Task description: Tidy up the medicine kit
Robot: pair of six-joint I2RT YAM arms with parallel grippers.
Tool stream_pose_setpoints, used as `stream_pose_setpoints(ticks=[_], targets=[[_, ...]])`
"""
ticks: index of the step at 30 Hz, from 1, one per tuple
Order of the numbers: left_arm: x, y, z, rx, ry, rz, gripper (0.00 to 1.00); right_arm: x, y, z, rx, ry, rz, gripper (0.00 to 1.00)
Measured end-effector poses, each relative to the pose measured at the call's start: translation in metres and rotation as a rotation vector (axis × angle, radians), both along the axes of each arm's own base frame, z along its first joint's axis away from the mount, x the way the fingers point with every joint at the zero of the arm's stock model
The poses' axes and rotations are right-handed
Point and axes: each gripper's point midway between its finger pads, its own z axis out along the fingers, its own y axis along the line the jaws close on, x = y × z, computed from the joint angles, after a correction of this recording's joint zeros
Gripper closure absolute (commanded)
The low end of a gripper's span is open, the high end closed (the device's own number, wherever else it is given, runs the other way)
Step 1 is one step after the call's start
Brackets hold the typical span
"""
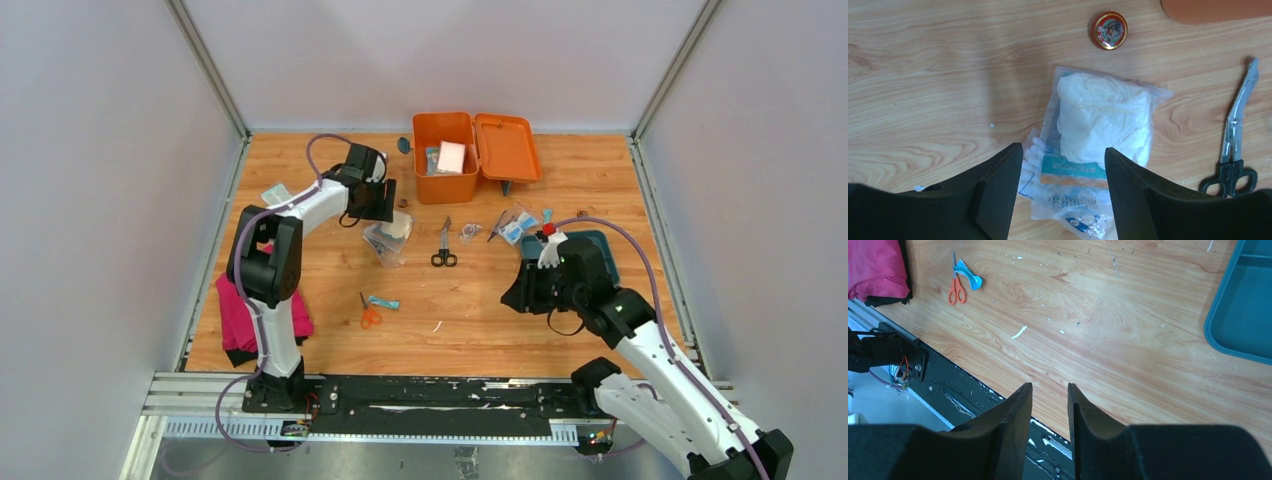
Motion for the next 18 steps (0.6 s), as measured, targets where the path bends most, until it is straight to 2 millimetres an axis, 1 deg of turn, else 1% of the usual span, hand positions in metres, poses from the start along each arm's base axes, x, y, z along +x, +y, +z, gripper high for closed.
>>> stream_pose_setpoints(ticks=[5,9,13,18], targets=[[0.003,-0.003,-0.009,0.037,0.008,-0.006,0.36,-0.001,0.000,0.000,0.002,0.001,-0.002,0.64],[0.005,-0.008,-0.011,0.064,0.008,-0.011,0.37,-0.002,-0.001,-0.001,0.000,0.005,-0.003,0.64],[0.006,-0.009,-0.016,0.084,0.015,-0.014,0.43,-0.003,-0.002,-0.004,-0.005,0.015,-0.003,0.64],[0.004,-0.006,-0.028,0.117,0.036,-0.020,0.53,-0.004,-0.002,-0.006,-0.009,0.023,-0.003,0.64]])
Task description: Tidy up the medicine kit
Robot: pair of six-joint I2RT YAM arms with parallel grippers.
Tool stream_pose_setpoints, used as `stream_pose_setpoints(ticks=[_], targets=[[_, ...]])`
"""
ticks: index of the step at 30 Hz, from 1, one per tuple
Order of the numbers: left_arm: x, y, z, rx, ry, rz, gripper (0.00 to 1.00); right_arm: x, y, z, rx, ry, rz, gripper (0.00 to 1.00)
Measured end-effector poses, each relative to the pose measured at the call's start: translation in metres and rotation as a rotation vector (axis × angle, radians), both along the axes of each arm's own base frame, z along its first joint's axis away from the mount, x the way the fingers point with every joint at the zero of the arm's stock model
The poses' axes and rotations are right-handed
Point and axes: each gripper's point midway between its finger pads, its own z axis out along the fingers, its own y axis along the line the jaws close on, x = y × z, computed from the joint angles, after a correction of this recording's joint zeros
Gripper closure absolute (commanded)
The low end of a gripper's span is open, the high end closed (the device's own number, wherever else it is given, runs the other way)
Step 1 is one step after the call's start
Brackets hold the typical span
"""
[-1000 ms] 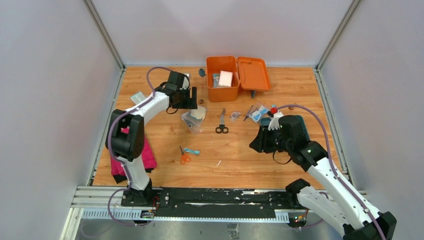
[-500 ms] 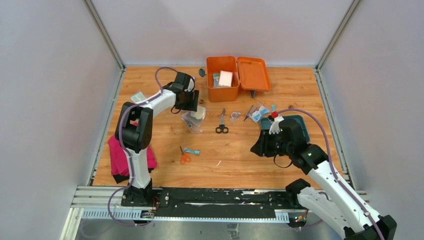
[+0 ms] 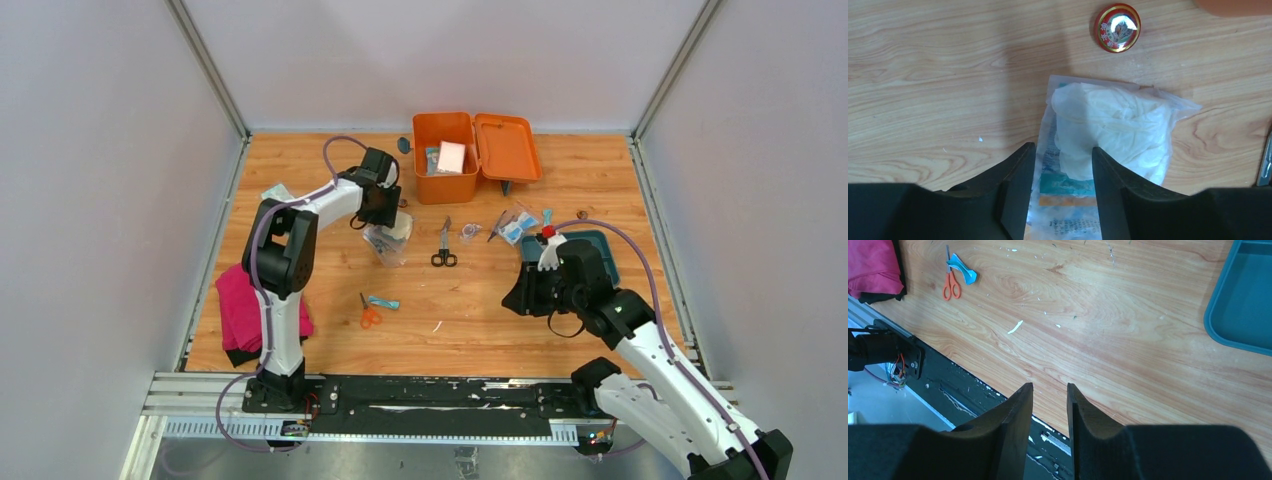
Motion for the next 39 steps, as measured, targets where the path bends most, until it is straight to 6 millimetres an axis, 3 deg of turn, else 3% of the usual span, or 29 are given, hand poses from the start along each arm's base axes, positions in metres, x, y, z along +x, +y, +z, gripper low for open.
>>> stream_pose_setpoints(ticks=[14,19,31,39], targets=[[-0.005,-0.001,0.000,0.010,-0.002,0.009,1.00,-0.001,-0.003,0.002,0.000,-0.016,-0.013,0.65],[-0.014,-0.001,0.016,-0.015,-0.021,0.016,1.00,-0.002,-0.004,0.000,-0.003,-0.014,-0.020,0.65],[-0.028,-0.011,0.092,-0.159,-0.156,0.010,1.00,-0.004,-0.009,0.001,-0.004,-0.016,-0.045,0.66],[-0.029,-0.023,0.127,-0.254,-0.208,-0.008,1.00,-0.005,-0.010,0.000,-0.006,-0.013,-0.051,0.66]])
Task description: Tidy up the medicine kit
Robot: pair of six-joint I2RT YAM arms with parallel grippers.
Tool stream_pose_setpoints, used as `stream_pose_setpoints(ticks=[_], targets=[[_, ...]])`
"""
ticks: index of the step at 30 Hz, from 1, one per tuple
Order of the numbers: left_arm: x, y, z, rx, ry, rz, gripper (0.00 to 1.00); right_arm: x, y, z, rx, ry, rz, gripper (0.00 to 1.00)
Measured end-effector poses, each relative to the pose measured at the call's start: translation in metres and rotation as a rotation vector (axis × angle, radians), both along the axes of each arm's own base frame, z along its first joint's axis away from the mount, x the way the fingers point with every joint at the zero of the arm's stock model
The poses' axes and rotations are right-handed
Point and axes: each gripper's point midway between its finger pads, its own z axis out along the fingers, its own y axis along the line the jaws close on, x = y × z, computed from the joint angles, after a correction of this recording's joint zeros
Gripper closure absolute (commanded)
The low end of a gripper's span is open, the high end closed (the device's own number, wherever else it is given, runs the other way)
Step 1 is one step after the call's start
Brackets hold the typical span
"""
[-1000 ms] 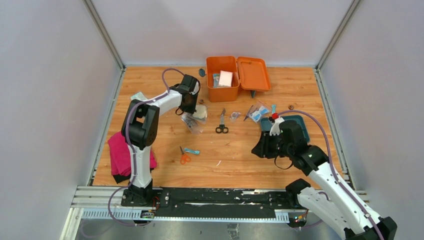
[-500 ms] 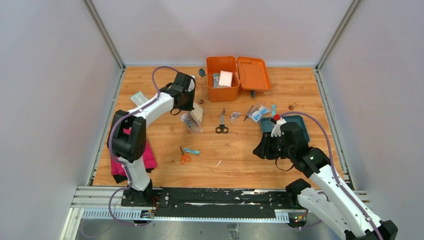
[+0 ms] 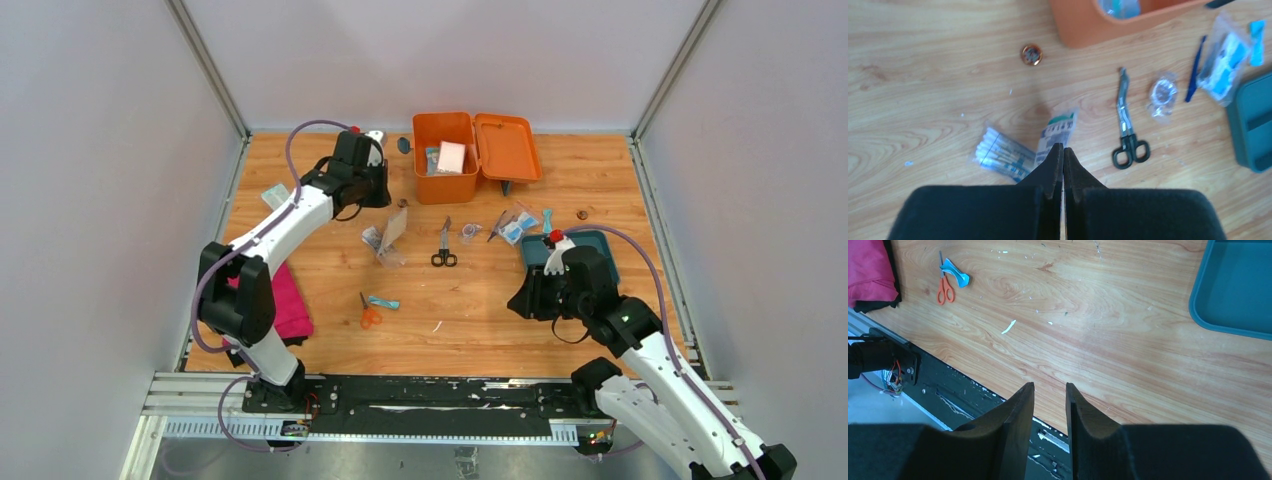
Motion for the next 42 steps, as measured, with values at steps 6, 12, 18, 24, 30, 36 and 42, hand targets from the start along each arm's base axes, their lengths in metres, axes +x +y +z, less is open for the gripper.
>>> stream_pose_setpoints(ticks=[6,12,18,24,30,36,42], targets=[[0.016,-0.018,0.053,-0.104,-0.085,-0.012,1.00,-0.001,-0.001,-0.002,-0.006,0.008,-0.003,0.66],[0.032,-0.027,0.111,-0.169,-0.199,-0.019,0.55,-0.001,-0.003,-0.003,-0.013,0.010,-0.009,0.65],[0.028,-0.013,0.073,-0.074,-0.147,0.001,0.35,-0.001,-0.004,-0.003,-0.017,0.008,-0.014,0.65],[0.012,-0.007,-0.009,0.059,0.012,-0.021,0.34,-0.001,-0.004,-0.003,-0.017,0.007,-0.014,0.65],[-0.017,-0.046,-0.058,0.219,0.063,-0.155,0.36,-0.002,-0.004,-0.001,-0.013,0.000,-0.015,0.65],[-0.023,-0.042,-0.087,0.341,0.082,-0.175,0.36,-0.002,-0.006,0.001,-0.009,-0.011,-0.020,0.65],[-0.029,-0.025,-0.114,0.412,0.131,-0.166,0.38,-0.003,-0.006,0.000,-0.011,-0.004,-0.023,0.65]])
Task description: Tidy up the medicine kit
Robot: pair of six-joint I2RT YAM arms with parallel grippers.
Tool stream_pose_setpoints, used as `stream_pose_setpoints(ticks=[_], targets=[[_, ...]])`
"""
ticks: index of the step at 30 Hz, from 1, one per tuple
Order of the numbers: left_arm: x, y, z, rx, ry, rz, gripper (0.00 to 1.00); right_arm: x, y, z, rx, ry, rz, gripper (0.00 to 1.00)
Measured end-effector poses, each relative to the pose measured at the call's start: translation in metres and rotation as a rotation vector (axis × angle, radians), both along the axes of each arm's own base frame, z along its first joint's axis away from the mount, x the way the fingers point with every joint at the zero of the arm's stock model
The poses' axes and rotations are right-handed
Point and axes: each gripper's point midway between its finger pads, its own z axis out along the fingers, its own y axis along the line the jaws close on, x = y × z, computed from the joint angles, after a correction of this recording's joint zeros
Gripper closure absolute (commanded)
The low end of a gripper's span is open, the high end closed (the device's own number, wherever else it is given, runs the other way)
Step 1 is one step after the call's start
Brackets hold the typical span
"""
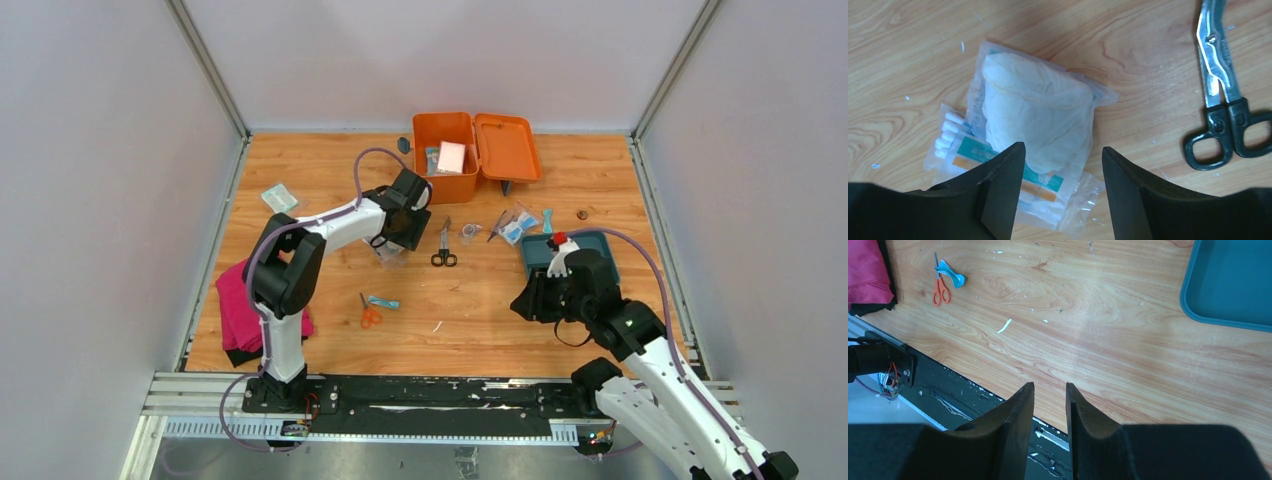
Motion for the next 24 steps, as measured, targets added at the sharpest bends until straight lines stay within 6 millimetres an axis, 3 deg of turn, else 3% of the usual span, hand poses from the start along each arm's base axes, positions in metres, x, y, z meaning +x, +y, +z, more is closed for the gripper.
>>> stream_pose_setpoints(ticks=[5,11,18,24], targets=[[-0.002,0.003,-0.017,0.031,0.029,-0.003,0.46,0.000,0.000,-0.001,-0.002,0.004,0.000,0.65],[0.001,0.003,-0.018,0.033,0.020,0.000,0.75,-0.001,-0.001,-0.002,-0.004,0.008,0.000,0.65],[0.003,0.005,-0.018,0.048,0.011,0.004,1.00,-0.001,-0.001,-0.002,-0.004,0.008,0.000,0.65],[0.003,0.006,-0.016,0.050,0.006,0.015,1.00,-0.001,-0.001,-0.001,-0.004,0.008,-0.001,0.65]])
